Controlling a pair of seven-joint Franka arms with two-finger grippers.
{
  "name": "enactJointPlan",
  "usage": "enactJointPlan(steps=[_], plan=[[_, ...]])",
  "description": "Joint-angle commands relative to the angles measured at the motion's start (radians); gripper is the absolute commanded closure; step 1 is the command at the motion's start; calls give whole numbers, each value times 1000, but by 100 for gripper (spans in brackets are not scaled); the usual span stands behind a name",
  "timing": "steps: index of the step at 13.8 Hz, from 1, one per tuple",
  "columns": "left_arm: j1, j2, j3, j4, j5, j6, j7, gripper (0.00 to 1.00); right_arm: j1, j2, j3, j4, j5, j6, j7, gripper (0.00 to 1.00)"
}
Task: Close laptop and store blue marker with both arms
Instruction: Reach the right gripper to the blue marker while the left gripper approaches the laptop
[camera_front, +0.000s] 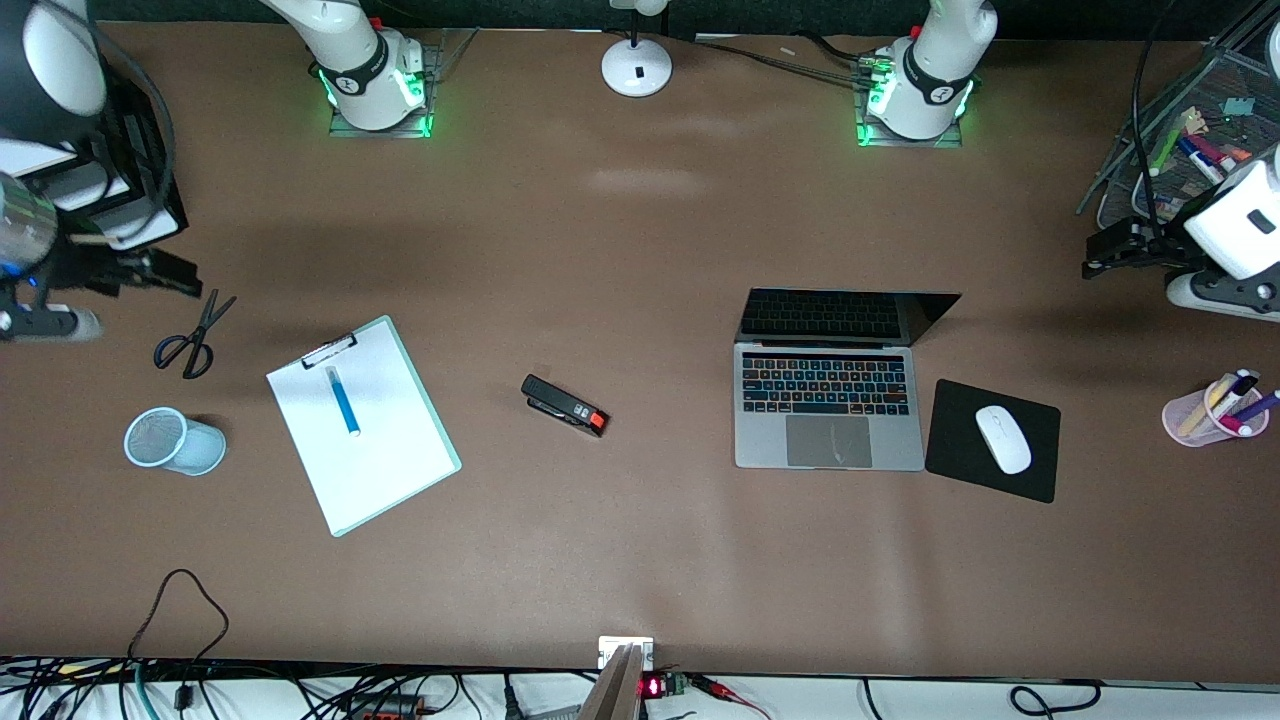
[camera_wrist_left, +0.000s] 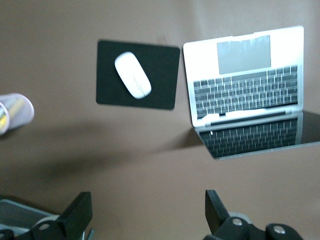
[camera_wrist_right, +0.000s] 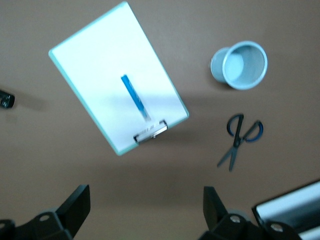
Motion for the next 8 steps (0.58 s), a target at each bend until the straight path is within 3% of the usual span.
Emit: enactJointPlan(steps=[1, 3, 4, 5, 7, 8], plan=[[-6, 39, 3, 44, -9, -57, 10, 0, 20, 94, 1, 42, 10, 55, -10, 0], [-17, 39, -22, 44, -24, -104, 2, 0, 38, 138, 1, 42, 10, 90, -10, 0], [-17, 36, -38, 44, -24, -109, -1, 9, 53, 163, 1, 41, 10, 108, -14, 0], [-17, 36, -46, 46, -24, -107, -17, 25, 63, 192, 1, 39, 10, 138, -42, 0], [-17, 36, -46, 47, -23, -112, -15, 69, 70, 244, 1, 27, 10, 194, -97, 0], [-17, 36, -46, 47, -23, -115, -15, 84, 70, 261, 1, 21, 10, 213, -99, 0]])
